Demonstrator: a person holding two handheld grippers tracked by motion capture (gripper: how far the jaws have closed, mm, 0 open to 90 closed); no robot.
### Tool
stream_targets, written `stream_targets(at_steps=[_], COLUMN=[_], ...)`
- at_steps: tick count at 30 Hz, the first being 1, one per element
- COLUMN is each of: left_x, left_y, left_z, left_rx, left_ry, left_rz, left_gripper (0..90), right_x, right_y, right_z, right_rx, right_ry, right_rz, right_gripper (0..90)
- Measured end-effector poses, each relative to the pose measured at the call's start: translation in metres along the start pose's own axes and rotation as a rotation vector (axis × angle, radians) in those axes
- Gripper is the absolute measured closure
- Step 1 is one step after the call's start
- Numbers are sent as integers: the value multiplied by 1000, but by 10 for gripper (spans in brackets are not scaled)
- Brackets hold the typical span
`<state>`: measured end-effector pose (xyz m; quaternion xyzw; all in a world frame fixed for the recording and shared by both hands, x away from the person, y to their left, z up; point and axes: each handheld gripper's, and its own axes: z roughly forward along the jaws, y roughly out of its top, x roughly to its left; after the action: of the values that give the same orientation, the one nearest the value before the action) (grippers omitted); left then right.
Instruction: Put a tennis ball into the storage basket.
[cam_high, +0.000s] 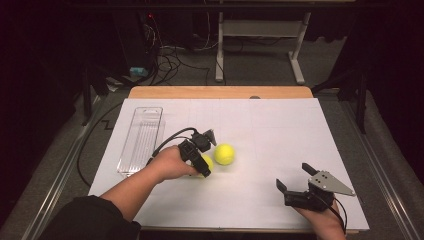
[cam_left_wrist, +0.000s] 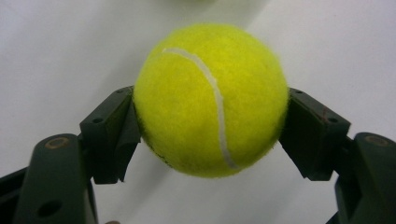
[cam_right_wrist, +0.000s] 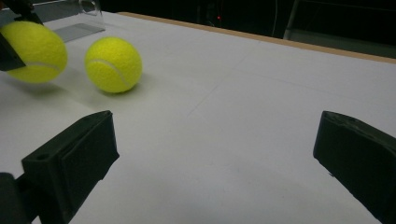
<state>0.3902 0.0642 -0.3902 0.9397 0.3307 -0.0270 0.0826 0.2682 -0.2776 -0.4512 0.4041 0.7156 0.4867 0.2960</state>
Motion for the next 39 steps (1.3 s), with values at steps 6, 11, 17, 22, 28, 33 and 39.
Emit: stream_targets(at_steps=[6, 11, 17, 22, 28, 33, 39], left_x=[8, 12, 19, 23, 31, 40, 52], left_y=[-8, -13, -18, -20, -22, -25, -28], left_z=[-13, -24, -34, -40, -55, -65, -76], left_rx=[-5, -6, 4, 2, 3, 1, -4], left_ry=[-5, 4, 14, 11, 15, 22, 29], left_rz=[-15, -24, -34, -38, -54, -73, -96], left_gripper=[266, 266, 266, 266, 266, 266, 266], right_x=[0, 0, 0, 0, 0, 0, 1], right_y=[0, 0, 0, 0, 0, 0, 0], right_z=[0, 0, 0, 0, -1, -1, 0], right_rx=[-1, -1, -2, -4, -3, -2, -2], right_ry=[0, 2, 3, 2, 2, 3, 4], right_rz=[-3, -3, -4, -5, -5, -3, -1], right_gripper=[0, 0, 0, 0, 0, 0, 0])
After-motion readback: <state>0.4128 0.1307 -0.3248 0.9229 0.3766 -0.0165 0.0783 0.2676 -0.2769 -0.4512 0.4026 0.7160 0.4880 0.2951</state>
